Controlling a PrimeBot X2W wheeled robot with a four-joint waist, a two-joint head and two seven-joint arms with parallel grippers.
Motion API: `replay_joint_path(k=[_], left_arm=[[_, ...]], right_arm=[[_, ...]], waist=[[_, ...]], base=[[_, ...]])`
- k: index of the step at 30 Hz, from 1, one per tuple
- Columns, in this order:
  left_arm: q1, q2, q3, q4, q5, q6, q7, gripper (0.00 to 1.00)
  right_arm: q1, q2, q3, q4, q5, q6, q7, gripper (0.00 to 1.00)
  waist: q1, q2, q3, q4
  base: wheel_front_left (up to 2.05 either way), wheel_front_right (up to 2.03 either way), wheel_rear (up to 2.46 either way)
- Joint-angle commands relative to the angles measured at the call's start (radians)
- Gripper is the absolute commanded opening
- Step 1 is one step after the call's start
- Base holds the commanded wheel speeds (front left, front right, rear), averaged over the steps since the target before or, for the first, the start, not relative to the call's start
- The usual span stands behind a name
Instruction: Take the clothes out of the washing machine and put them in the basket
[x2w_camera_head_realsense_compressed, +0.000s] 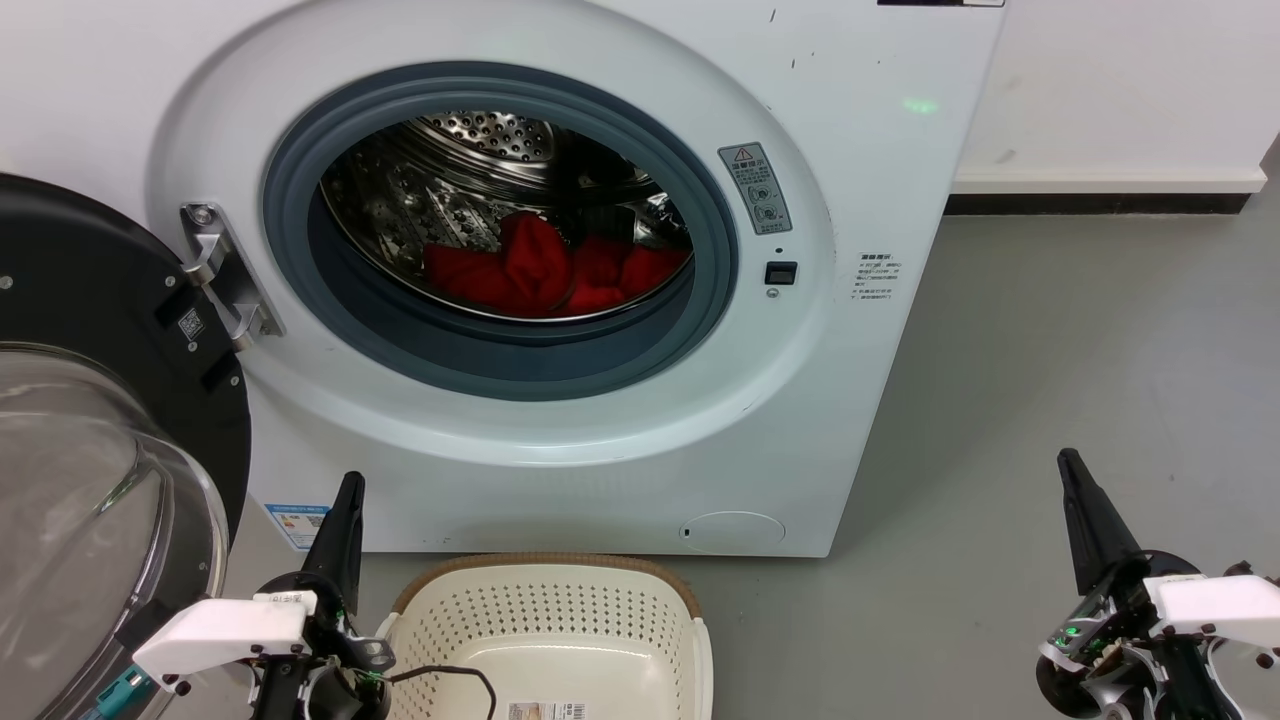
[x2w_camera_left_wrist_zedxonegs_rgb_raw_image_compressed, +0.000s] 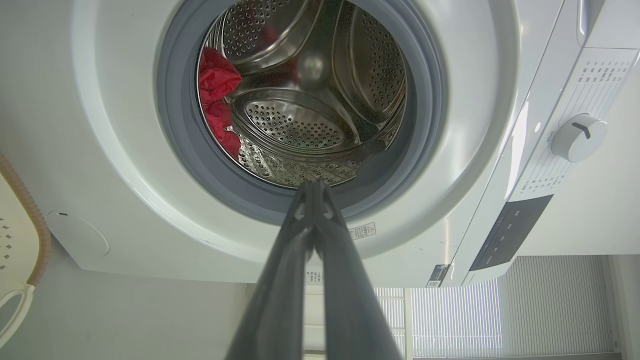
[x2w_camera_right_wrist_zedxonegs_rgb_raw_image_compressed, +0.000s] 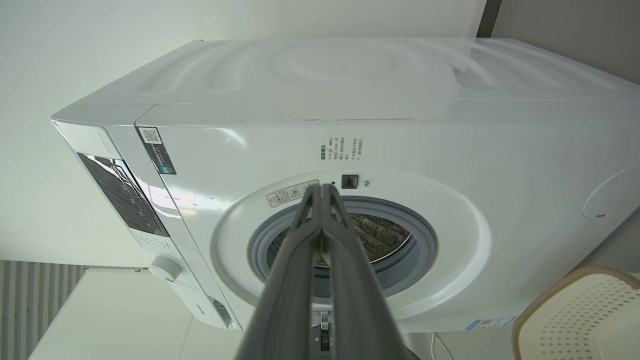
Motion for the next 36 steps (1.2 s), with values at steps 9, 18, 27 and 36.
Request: replay_joint_path(k=[9,18,27,36], left_arm=[[-0.006,0.001,0.003,0.000,-0.002,-0.003,0.002,0.00],[-0.006,0.001,0.003,0.000,-0.002,-0.003,0.002,0.00],[-0.006,0.001,0.003,0.000,-0.002,-0.003,0.002,0.00],[0.001,0.000,-0.001,0.003,0.000,0.000,-0.001,1.00]], right_arm=[[-0.012,0.003,0.000,0.001,-0.005,0.000,0.001,0.00],[-0.012,0.003,0.000,0.001,-0.005,0.000,0.001,0.00],[-0.012,0.003,0.001,0.001,-0.005,0.000,0.001,0.00],[0.002,0.000,0.000,0.002,0.000,0.000,-0.001,1.00]], waist=[[0.0000,0.0000,0.000,0.000],[0.0000,0.0000,0.000,0.000],[0.0000,0.0000,0.000,0.000],[0.0000,0.0000,0.000,0.000]], base=[[0.00,0.00,0.00],[0.00,0.00,0.00],[0.00,0.00,0.00],[0.00,0.00,0.00]])
